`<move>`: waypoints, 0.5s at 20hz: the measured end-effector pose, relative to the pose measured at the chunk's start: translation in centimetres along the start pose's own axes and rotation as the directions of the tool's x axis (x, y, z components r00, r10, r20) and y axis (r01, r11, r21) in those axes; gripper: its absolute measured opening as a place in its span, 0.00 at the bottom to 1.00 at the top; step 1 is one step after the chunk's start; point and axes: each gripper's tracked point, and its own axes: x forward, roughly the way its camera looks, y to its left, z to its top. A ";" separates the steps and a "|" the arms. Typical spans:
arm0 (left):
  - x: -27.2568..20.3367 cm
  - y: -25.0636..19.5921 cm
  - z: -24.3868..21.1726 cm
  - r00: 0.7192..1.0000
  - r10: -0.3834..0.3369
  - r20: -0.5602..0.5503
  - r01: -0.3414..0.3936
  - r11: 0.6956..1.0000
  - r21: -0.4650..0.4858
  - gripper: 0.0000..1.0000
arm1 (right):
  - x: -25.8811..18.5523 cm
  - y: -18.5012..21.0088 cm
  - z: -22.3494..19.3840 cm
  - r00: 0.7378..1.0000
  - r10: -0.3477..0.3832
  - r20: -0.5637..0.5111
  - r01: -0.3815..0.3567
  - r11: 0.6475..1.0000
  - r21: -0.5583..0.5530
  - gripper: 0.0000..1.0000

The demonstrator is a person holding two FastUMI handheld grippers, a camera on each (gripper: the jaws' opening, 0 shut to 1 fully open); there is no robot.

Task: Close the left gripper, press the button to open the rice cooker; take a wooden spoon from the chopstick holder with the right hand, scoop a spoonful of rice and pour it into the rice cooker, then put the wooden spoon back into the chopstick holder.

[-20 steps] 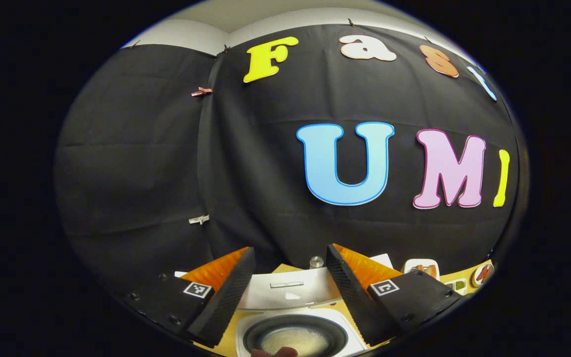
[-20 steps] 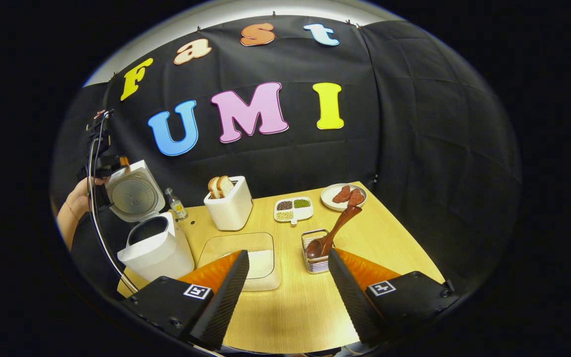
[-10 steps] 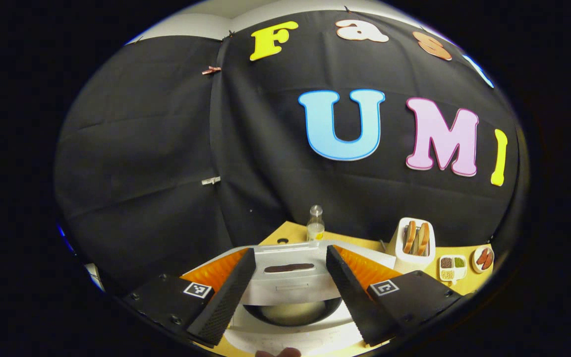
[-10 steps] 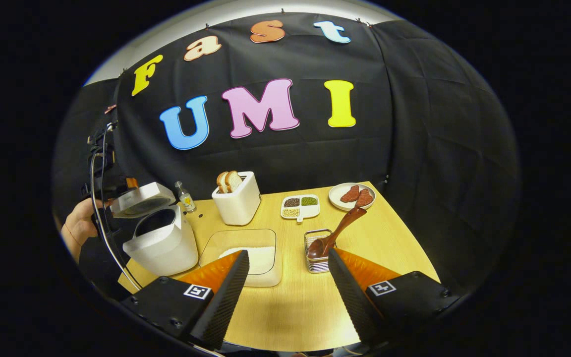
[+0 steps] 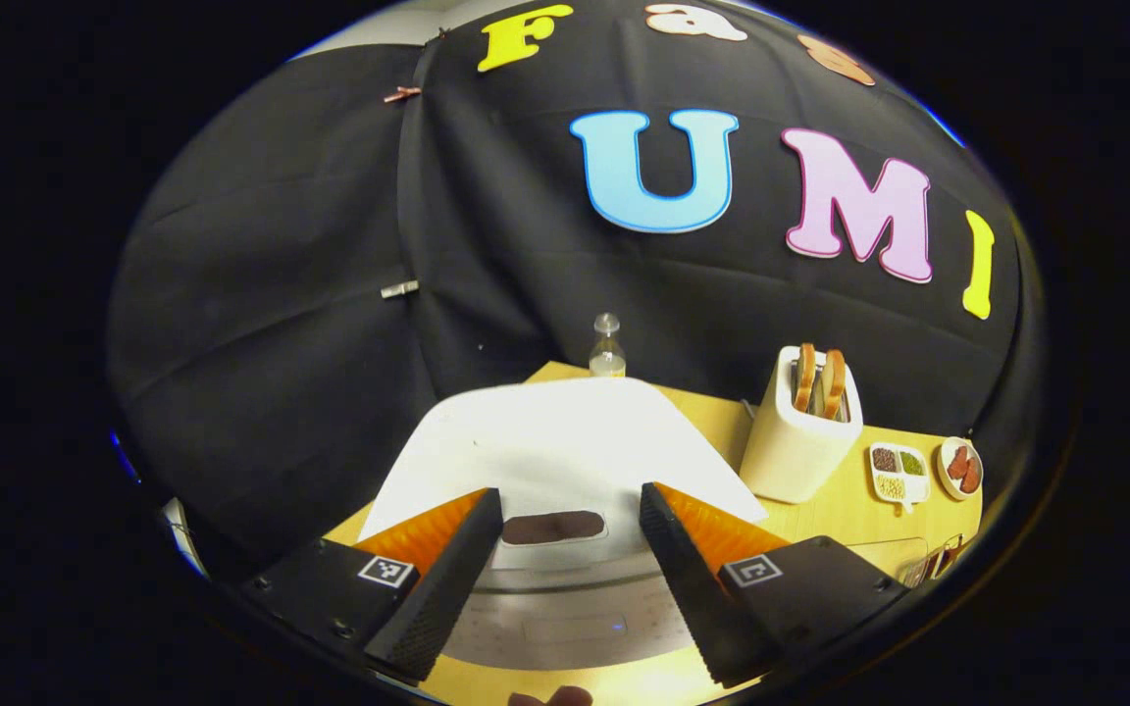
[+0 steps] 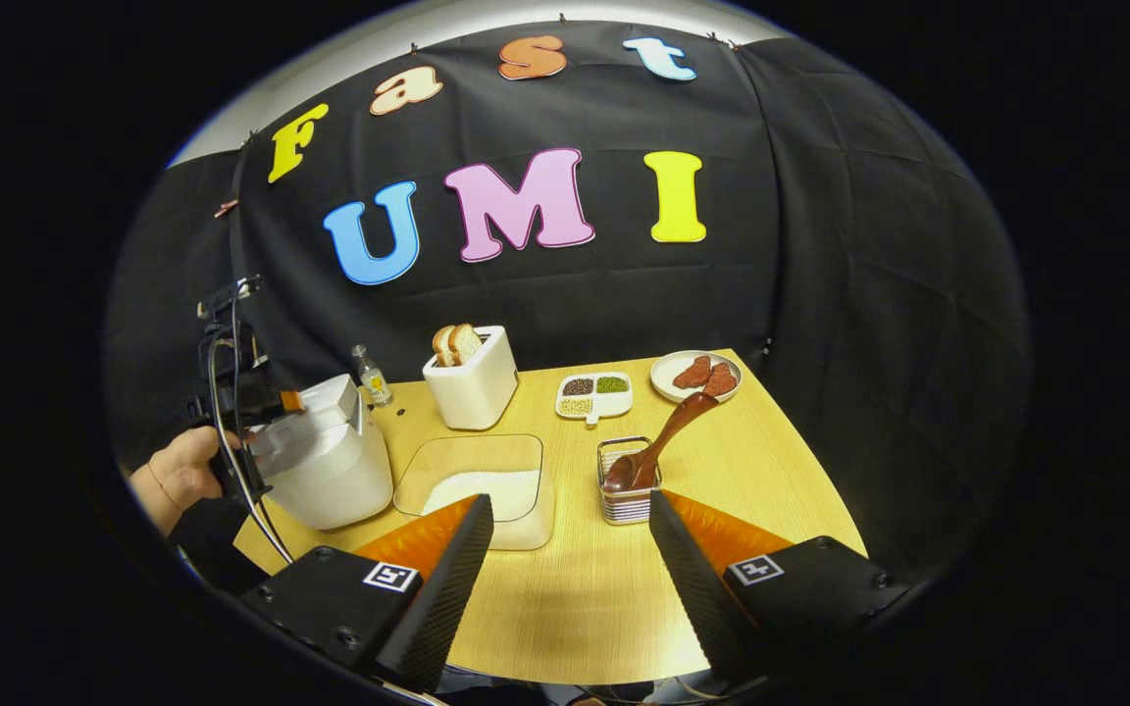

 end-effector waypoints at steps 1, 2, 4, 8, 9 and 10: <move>0.1 -0.1 -1.8 1.000 0.006 -0.021 -0.006 1.000 -0.007 0.99 | -0.1 -0.1 0.0 1.000 -0.001 0.001 0.001 1.000 -0.002 0.99; 0.2 -0.3 -2.1 1.000 0.008 0.000 -0.008 1.000 -0.003 0.98 | -0.3 -0.2 -0.2 1.000 -0.004 0.000 0.004 1.000 -0.003 0.99; 0.3 -0.8 -2.2 0.999 0.009 0.034 -0.009 1.000 0.017 0.98 | -0.5 -0.4 -0.4 1.000 -0.007 -0.001 0.007 1.000 -0.004 0.99; 0.7 -0.7 -2.5 0.999 0.015 0.036 -0.015 1.000 -0.013 1.00 | -0.4 0.0 -0.9 1.000 -0.002 -0.003 0.002 1.000 0.014 0.99; 0.7 -0.7 -2.5 0.999 0.016 0.034 -0.015 1.000 -0.011 1.00 | -0.4 0.2 -0.9 1.000 -0.001 -0.001 0.001 1.000 0.017 0.99; 0.8 -0.8 -2.4 0.999 0.017 0.036 -0.017 1.000 -0.003 1.00 | -0.3 0.4 -1.0 1.000 0.001 -0.001 -0.001 1.000 0.019 0.99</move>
